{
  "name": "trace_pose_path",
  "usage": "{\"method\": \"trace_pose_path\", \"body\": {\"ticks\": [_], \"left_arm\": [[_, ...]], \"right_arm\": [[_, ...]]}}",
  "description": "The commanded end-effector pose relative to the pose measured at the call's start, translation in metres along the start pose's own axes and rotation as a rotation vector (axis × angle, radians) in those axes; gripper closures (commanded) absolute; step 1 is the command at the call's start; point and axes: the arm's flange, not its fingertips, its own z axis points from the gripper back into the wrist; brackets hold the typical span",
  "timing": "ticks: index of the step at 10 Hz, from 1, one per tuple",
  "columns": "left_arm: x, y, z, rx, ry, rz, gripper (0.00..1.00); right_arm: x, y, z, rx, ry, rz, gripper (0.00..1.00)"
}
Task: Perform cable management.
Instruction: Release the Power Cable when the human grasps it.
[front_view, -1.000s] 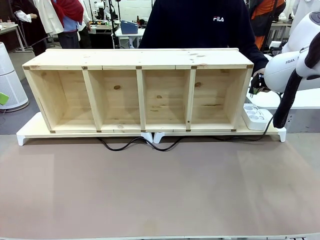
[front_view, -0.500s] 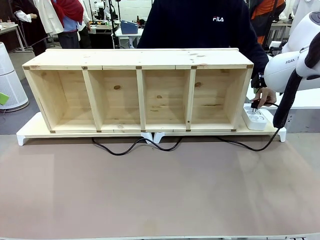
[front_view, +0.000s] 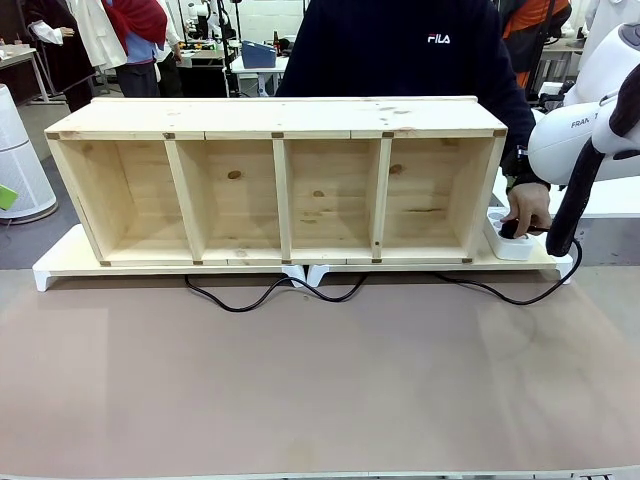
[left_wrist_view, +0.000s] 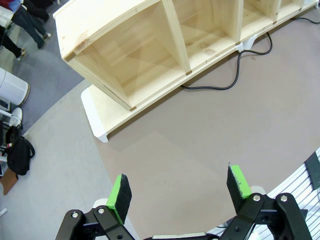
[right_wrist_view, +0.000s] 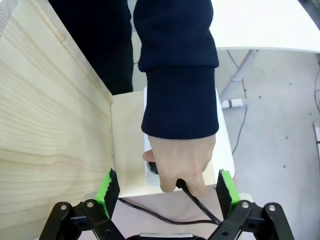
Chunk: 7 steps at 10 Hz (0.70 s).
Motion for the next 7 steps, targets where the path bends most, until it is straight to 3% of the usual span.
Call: {"method": "trace_pose_path", "body": {"ticks": [1,7], "left_arm": [[-0.0004,0.0006,0.0005,0.000,-0.001,0.002,0.00],[-0.0004,0.0006,0.0005,0.000,-0.001,0.002,0.00]], "right_arm": [[-0.0004,-0.0001,-0.0007,-0.001,0.005,0.000,0.00],[-0.0004,-0.0001,-0.0007,-0.001,0.005,0.000,0.00]]}}
